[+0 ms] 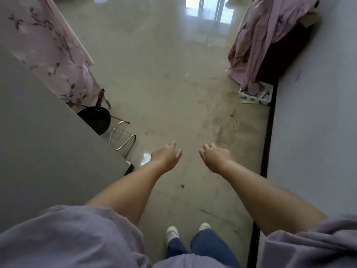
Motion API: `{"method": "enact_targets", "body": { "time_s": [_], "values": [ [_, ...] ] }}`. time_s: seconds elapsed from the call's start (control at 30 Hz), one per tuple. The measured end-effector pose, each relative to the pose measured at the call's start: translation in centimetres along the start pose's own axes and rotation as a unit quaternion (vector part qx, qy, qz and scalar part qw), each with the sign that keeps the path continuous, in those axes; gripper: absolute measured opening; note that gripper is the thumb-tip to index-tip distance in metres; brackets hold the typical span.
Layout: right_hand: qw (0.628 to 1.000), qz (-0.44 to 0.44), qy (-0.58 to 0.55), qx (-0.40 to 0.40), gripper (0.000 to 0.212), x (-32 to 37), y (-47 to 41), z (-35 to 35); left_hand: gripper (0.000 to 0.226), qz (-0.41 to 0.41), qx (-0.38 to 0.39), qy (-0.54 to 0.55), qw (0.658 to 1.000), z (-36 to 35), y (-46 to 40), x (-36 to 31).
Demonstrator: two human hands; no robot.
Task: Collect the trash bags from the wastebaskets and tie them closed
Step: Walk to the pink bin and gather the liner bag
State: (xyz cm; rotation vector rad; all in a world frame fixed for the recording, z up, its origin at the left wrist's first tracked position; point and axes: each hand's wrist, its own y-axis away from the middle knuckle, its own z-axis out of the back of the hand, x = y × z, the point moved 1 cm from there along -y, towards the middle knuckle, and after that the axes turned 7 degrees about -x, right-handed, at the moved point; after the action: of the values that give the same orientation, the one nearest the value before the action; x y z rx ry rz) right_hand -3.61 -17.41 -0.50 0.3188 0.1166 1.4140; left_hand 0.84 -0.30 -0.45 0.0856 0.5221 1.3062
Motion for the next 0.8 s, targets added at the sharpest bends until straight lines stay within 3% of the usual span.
{"method": "enact_targets", "body": {
  "time_s": [0.2,0.37,0.5,0.8],
  "values": [
    [0.995,-0.023,0.024,0.098,0.055,-2.6,-2.5,-0.9,0.046,-0.011,0.05,-0.032,0.998,-1.5,-3.4,-1.5],
    [0.992,-0.012,0.033,0.124,0.045,-7.1,-7.1,0.9,0.043,-0.039,0.081,-0.038,0.995,-1.3,-8.8,-5.1],
    [0.993,-0.023,0.013,0.119,0.056,-12.3,-12.7,3.6,0.042,-0.027,0.081,-0.032,0.996,-0.5,-15.1,-9.4],
    [0.987,0.01,0.041,0.157,0.058,-20.7,-27.0,9.5,0.043,0.031,0.057,0.006,0.998,3.2,-27.8,-15.9]
  ]
}}
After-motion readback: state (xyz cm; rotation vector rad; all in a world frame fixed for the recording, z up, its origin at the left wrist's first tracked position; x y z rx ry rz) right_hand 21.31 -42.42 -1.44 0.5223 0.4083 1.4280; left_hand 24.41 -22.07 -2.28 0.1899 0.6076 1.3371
